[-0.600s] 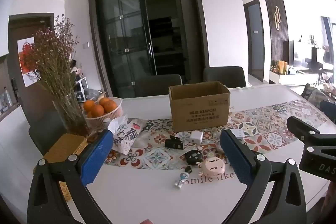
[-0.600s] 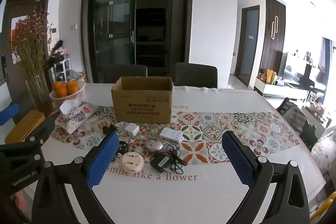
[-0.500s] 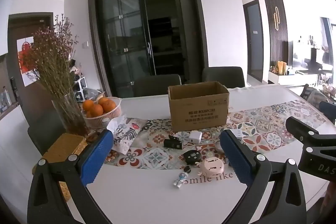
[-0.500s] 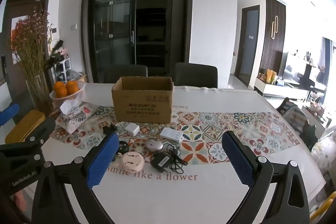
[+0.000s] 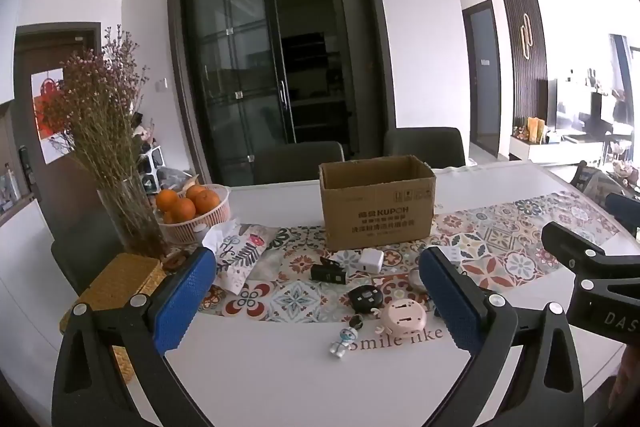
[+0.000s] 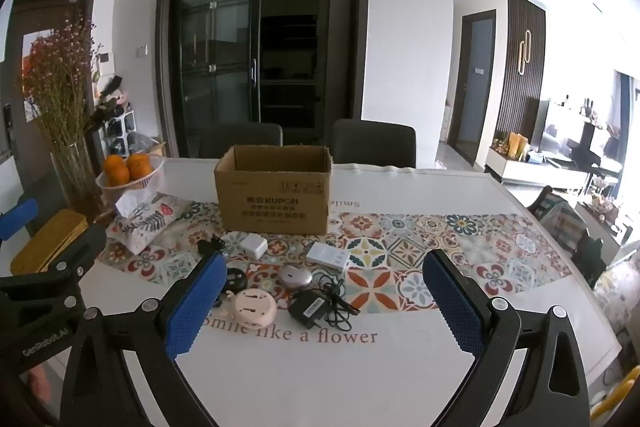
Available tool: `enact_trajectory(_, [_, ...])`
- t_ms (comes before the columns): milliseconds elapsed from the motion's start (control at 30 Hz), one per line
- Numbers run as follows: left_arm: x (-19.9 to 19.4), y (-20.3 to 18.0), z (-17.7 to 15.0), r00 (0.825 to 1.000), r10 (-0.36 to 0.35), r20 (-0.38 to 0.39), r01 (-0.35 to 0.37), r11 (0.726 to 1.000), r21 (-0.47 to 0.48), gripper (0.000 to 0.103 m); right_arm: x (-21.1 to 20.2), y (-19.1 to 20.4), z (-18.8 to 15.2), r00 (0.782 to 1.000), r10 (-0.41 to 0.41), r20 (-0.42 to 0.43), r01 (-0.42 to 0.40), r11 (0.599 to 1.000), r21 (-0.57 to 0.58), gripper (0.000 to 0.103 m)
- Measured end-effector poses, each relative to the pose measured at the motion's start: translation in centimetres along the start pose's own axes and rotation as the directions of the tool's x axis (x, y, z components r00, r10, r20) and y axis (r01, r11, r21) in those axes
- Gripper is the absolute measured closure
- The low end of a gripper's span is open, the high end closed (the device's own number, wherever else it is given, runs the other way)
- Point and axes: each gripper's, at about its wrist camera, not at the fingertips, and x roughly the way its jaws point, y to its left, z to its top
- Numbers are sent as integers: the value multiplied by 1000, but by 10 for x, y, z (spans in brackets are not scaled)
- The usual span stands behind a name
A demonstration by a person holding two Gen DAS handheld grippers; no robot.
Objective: Organize rigid objects
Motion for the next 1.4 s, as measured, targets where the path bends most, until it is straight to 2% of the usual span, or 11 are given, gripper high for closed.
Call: enact_trajectory(1400, [3, -1, -1, 1000, -8, -1, 8, 1000, 6, 0, -2, 1, 1, 1000, 2, -5, -2, 1000, 0, 3])
